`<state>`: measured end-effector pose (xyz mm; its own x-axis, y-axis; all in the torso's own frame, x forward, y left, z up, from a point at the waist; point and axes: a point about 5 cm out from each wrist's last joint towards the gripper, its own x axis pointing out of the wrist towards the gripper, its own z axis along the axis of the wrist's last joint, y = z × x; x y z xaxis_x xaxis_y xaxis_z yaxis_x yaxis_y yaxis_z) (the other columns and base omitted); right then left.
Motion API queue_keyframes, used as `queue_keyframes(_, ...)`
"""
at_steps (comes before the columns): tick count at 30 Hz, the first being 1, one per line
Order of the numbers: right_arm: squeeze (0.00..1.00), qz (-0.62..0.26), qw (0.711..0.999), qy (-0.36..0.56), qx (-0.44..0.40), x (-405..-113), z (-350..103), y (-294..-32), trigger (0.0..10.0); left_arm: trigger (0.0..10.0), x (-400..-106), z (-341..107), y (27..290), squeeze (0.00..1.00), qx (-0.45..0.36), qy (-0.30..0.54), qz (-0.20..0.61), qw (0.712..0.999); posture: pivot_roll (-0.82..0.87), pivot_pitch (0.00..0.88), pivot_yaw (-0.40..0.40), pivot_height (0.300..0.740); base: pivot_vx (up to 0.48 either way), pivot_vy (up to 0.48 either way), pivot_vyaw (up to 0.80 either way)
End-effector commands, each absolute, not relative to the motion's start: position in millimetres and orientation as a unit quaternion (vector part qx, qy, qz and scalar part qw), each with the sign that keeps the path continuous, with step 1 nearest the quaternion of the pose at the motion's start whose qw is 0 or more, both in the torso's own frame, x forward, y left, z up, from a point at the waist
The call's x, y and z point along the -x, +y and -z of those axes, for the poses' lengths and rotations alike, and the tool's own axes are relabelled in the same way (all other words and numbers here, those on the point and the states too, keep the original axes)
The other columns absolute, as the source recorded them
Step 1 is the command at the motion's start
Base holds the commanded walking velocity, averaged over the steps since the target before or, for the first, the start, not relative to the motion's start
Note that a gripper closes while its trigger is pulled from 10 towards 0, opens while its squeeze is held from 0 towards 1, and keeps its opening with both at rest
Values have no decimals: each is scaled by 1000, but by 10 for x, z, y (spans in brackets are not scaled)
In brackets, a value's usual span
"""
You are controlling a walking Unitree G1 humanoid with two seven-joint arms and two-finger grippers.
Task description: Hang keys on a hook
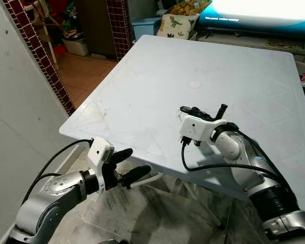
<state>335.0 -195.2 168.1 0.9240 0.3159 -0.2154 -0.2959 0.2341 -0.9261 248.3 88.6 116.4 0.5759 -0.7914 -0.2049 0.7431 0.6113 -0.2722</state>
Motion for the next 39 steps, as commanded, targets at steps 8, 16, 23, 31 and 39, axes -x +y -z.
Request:
queue_keyframes(8, 0, 54, 768, -262, 582, -3370, -2665, -1988, 0, 10000, -2492, -1146, 926, 0, 70, 154, 423, 890, -7, 51, 87, 740, 0, 0, 0)
queue_keyframes(16, 0, 30, 766, -260, 587, -3358, -2508, -1913, 0, 10000, -2509, -1157, 916, 0, 70, 152, 421, 891, -7, 50, 87, 740, 0, 0, 0)
queue_keyframes(23, 0, 44, 765, -265, 585, -3362, -2518, -1957, 0, 10000, -2514, -1156, 918, 0, 68, 151, 422, 891, -7, 50, 87, 740, 0, 0, 0)
queue_keyframes(31, 0, -5, 802, -208, 560, -3433, -2348, -1943, 0, 10000, -2510, -1150, 900, 0, 67, 150, 424, 891, -12, 48, 88, 740, 0, 0, 0)
queue_keyframes(39, 0, -48, 856, -170, 486, -3456, -2202, -1832, 0, 10000, -2608, -1182, 950, 0, 54, 132, 387, 911, -9, 45, 88, 740, 0, 0, 0)
